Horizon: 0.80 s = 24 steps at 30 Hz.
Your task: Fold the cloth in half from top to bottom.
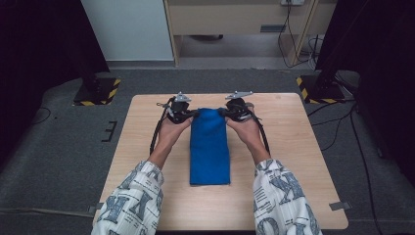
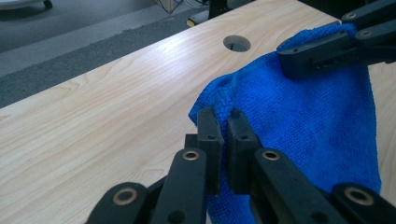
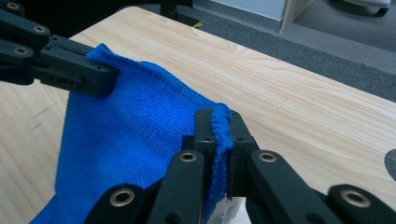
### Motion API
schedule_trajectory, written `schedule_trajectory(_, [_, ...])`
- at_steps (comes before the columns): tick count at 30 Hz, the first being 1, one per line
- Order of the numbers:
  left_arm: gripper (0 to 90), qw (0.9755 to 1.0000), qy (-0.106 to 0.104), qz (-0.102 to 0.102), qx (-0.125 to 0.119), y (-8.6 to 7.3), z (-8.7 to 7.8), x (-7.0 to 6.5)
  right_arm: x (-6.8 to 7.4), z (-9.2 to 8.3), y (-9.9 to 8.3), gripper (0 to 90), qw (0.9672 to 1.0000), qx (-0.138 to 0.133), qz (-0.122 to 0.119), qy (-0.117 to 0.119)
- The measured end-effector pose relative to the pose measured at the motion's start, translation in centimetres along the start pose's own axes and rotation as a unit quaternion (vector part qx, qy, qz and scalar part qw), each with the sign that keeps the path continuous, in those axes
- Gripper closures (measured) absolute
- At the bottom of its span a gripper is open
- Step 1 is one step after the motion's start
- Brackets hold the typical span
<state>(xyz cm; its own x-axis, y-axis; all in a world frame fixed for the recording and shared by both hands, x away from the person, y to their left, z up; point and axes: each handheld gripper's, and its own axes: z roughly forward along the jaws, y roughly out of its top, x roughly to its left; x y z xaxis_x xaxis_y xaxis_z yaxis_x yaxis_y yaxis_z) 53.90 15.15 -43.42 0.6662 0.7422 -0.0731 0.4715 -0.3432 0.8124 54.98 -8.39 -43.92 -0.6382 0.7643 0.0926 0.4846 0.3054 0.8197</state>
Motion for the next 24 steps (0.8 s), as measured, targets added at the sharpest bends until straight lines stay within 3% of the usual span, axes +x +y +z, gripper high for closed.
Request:
schedule_trajectory(10, [86.2, 0.9999, -0.008, 0.010, 0.002, -1.0, -1.2, -1.3, 1.1, -1.4, -1.2, 86.7, 0.9998, -0.005, -0.015, 0.009])
schedule_trajectory(18, [86.0, 0.9994, -0.021, 0.027, 0.009, -2.4, -2.3, -2.9, 2.1, -2.8, -3.4, 86.7, 0.9992, -0.009, -0.026, 0.027])
schedule_trajectory(24, [86.0, 0.9991, -0.033, 0.028, 0.004, -3.2, -3.1, -3.7, 2.7, -3.2, -4.5, 86.7, 0.9988, -0.009, -0.032, 0.036])
